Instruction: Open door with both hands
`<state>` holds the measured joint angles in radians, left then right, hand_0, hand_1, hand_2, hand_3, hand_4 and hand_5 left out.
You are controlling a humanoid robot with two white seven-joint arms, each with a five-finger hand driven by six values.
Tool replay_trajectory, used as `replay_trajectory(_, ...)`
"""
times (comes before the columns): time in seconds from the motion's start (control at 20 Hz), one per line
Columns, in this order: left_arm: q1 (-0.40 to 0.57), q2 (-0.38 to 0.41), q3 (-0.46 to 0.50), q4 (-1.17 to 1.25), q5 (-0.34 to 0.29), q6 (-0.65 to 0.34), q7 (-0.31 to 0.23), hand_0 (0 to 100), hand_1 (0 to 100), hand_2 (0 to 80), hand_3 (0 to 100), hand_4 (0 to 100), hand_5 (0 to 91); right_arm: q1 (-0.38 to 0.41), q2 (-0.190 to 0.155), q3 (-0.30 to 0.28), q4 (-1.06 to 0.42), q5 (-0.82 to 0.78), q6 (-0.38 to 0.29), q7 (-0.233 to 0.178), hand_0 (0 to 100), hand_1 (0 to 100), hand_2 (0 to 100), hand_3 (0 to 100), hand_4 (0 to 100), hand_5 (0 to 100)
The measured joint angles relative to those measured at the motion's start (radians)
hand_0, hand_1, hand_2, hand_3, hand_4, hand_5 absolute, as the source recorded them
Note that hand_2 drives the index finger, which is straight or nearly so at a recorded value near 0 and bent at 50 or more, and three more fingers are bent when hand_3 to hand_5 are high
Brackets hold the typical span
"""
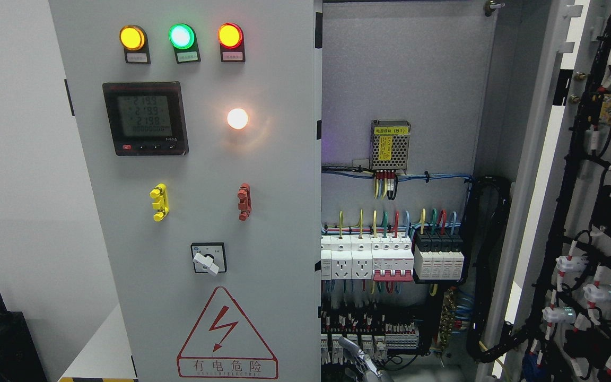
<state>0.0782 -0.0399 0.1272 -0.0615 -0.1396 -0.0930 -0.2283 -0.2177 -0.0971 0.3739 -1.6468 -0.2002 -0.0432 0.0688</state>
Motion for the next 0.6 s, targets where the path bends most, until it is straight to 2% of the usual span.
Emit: replay_trajectory(0.6,0.0,0.0,0.0,0.0,0.0,0.002,0.0,0,0,0.0,0,3,0.0,-0.101,0.053,-0.007,0.096,-0.001,0.038,0.002,0,0,0,0,0,0)
